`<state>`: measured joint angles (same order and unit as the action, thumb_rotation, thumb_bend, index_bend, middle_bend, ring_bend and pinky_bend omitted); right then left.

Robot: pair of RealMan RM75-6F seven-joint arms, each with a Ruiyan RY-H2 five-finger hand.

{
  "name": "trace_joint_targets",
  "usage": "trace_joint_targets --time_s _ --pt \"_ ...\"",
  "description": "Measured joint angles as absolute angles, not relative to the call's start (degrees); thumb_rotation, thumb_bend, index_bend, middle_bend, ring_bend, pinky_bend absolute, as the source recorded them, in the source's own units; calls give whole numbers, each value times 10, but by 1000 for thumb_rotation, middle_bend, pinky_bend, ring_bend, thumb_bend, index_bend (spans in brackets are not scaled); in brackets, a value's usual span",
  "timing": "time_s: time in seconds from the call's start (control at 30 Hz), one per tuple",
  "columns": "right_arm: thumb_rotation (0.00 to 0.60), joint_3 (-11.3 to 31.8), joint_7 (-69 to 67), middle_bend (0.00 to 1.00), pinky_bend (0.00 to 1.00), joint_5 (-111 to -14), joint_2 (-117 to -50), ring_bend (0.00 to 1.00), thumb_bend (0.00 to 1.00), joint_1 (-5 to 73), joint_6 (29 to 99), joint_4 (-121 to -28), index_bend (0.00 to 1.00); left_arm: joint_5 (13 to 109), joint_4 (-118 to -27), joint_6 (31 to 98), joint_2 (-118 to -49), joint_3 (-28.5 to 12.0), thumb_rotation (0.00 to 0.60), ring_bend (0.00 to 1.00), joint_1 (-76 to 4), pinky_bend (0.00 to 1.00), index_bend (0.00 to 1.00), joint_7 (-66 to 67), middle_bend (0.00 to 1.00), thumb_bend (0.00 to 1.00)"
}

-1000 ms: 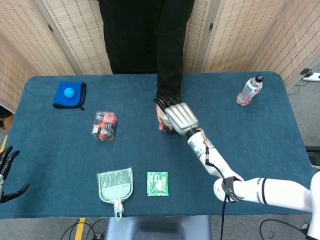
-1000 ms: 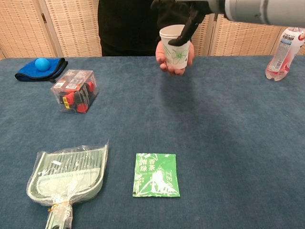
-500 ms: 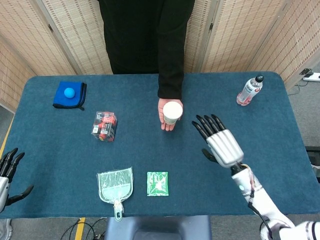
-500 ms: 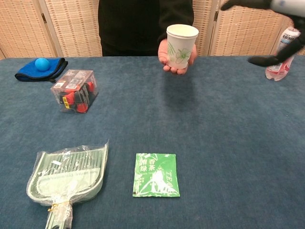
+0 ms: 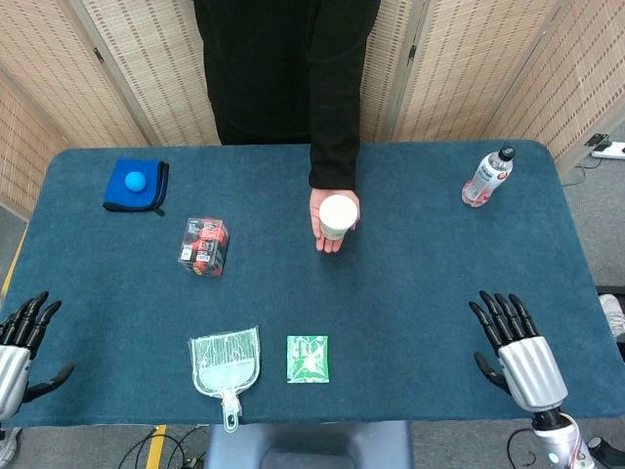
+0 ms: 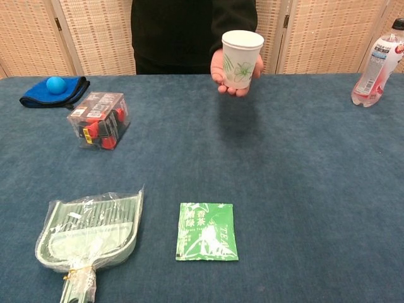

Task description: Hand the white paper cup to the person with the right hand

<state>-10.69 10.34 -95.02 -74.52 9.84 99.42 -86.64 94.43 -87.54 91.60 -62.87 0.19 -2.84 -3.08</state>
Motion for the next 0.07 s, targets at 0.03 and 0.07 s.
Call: trace_joint_targets --time_s 0.03,0.07 --pt "600 -105 102 7 0 -950 -744 0 266 96 992 -867 0 943 -876 913 -629 2 600 0 -29 174 72 -29 0 269" --pt "600 -103 101 7 0 -950 -742 0 266 95 990 -868 0 942 -876 911 -630 2 600 0 -30 174 72 -28 0 269"
